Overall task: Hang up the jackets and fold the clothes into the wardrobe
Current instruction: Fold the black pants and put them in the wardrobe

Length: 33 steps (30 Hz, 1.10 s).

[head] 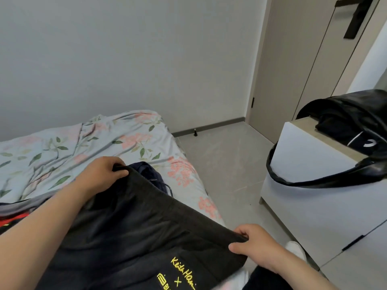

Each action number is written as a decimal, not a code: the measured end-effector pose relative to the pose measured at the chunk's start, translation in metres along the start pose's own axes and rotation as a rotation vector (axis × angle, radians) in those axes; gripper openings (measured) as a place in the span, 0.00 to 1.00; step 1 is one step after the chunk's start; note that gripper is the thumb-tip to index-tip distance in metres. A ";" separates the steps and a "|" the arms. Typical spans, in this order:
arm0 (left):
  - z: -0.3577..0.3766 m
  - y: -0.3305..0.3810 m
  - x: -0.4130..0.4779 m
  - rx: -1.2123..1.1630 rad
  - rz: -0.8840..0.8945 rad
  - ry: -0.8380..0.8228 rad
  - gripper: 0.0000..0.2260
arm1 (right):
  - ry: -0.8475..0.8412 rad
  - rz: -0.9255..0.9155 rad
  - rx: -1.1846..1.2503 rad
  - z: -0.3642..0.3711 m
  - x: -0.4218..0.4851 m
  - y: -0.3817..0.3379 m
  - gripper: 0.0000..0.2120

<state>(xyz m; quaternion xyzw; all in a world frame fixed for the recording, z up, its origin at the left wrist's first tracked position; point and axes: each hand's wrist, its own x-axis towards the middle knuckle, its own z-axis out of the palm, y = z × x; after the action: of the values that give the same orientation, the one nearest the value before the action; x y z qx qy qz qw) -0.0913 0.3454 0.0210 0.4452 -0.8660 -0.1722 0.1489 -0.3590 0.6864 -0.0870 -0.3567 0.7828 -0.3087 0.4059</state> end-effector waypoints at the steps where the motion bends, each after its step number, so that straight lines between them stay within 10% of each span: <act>1: -0.015 0.009 -0.002 -0.005 0.015 0.044 0.06 | 0.032 -0.010 0.053 -0.006 -0.005 -0.008 0.07; 9: -0.168 0.097 -0.034 -0.285 0.115 0.481 0.03 | 0.357 -0.262 0.738 -0.109 -0.056 -0.129 0.06; 16: -0.291 0.175 -0.063 -0.626 0.135 0.637 0.04 | 0.485 -0.474 0.832 -0.206 -0.153 -0.280 0.08; 21: -0.336 0.239 -0.082 -1.141 0.071 0.478 0.05 | 0.461 -0.551 0.946 -0.219 -0.216 -0.366 0.07; 33: -0.291 0.368 -0.150 -1.411 0.335 0.071 0.20 | 0.332 -0.844 0.662 -0.161 -0.253 -0.410 0.15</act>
<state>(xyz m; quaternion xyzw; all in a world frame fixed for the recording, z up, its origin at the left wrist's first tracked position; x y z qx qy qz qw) -0.1529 0.6207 0.4247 0.1099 -0.5999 -0.6502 0.4530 -0.2650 0.6946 0.4122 -0.4392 0.4871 -0.7255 0.2087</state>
